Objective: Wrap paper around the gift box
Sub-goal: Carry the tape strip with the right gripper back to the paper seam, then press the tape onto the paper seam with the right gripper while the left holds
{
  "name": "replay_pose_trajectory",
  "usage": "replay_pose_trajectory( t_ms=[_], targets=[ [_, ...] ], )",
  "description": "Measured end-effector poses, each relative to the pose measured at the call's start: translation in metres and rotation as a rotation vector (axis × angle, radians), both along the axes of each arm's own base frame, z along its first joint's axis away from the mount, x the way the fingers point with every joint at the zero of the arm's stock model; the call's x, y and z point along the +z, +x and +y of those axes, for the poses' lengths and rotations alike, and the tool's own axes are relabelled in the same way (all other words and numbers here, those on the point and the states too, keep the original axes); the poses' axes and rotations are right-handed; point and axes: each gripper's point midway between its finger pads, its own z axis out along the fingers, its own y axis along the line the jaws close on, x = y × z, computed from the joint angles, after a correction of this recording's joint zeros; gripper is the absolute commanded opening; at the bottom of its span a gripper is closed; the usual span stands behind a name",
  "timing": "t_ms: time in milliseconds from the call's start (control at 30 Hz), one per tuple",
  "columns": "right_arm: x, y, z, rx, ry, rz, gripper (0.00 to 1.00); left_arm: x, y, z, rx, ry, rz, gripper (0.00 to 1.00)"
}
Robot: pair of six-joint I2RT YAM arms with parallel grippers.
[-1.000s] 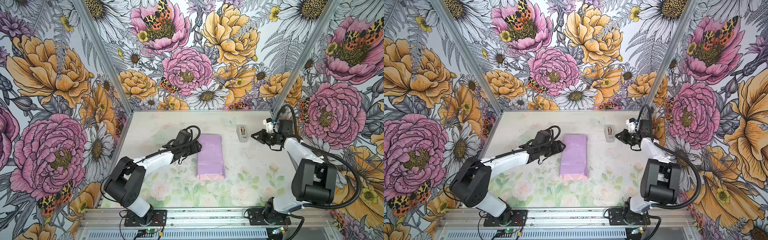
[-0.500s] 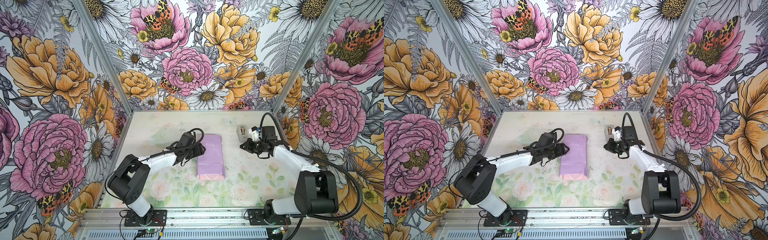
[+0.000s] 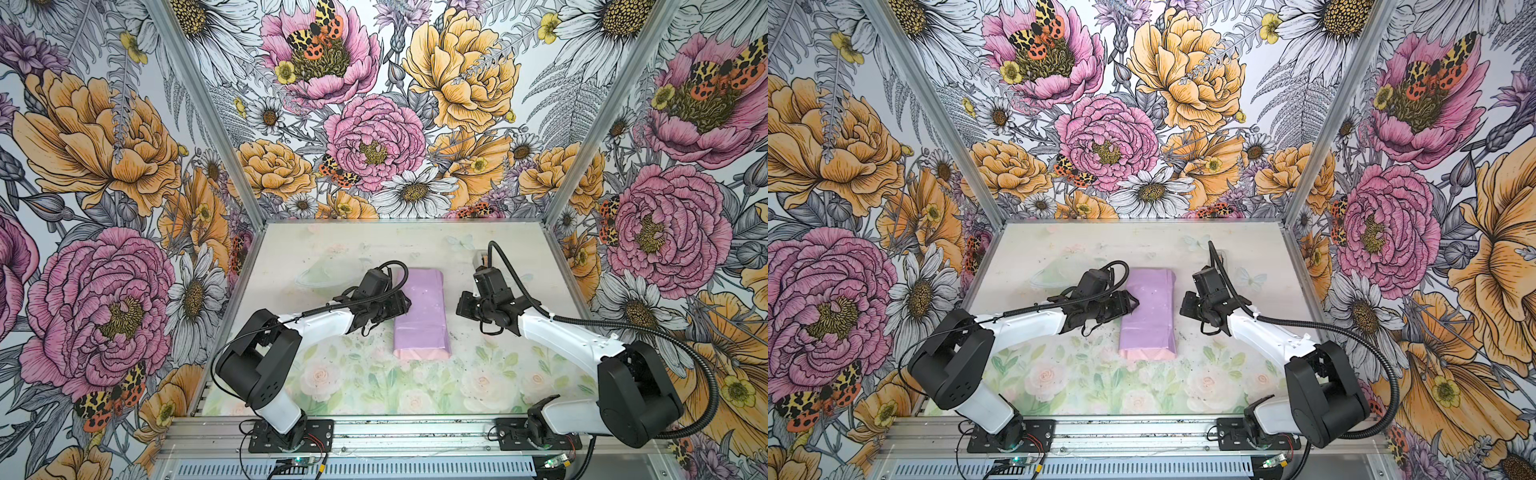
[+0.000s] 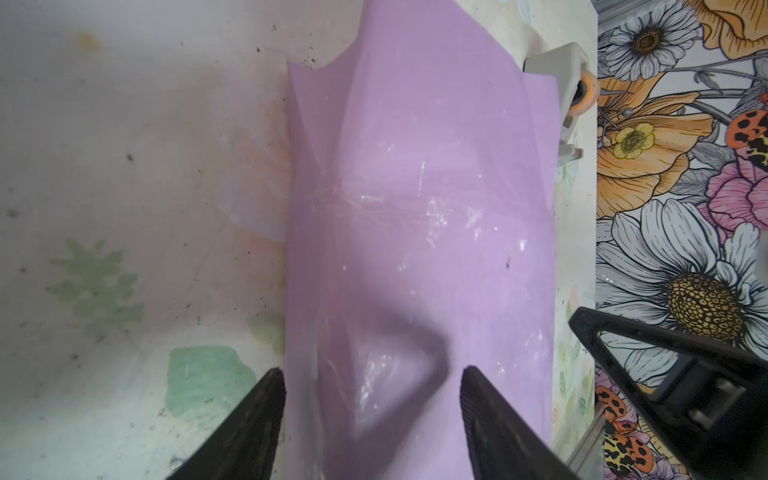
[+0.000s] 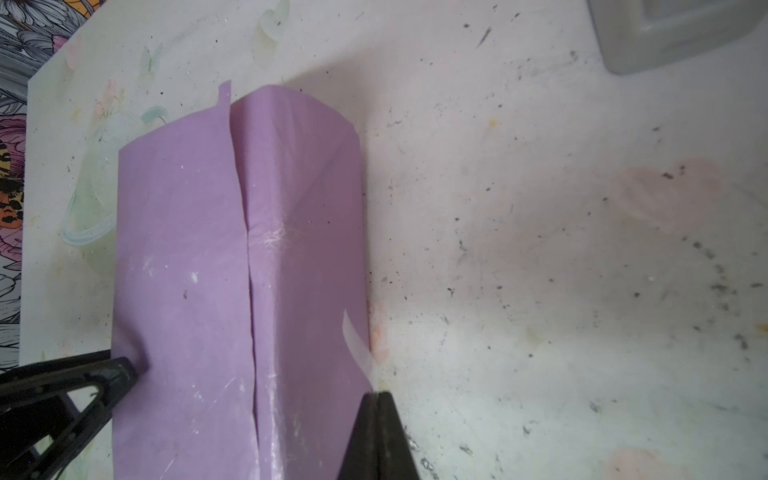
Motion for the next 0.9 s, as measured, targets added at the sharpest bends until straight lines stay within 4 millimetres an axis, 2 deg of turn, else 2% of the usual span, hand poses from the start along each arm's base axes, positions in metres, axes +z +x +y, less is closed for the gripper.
replay_pose_trajectory(
  t_ms=[200, 533, 900],
  targets=[
    [-0.015, -0.001, 0.012, 0.007, -0.029, 0.019, 0.0, 0.001, -0.002, 0.0, -0.004, -0.001, -0.001, 0.68],
    [-0.015, 0.005, 0.029, 0.025, -0.014, -0.003, 0.0, 0.002, -0.004, -0.002, -0.009, 0.0, -0.004, 0.68],
    [-0.018, 0.002, 0.04, 0.04, -0.006, 0.005, 0.0, 0.006, -0.008, -0.01, -0.029, 0.004, -0.004, 0.68]
  ],
)
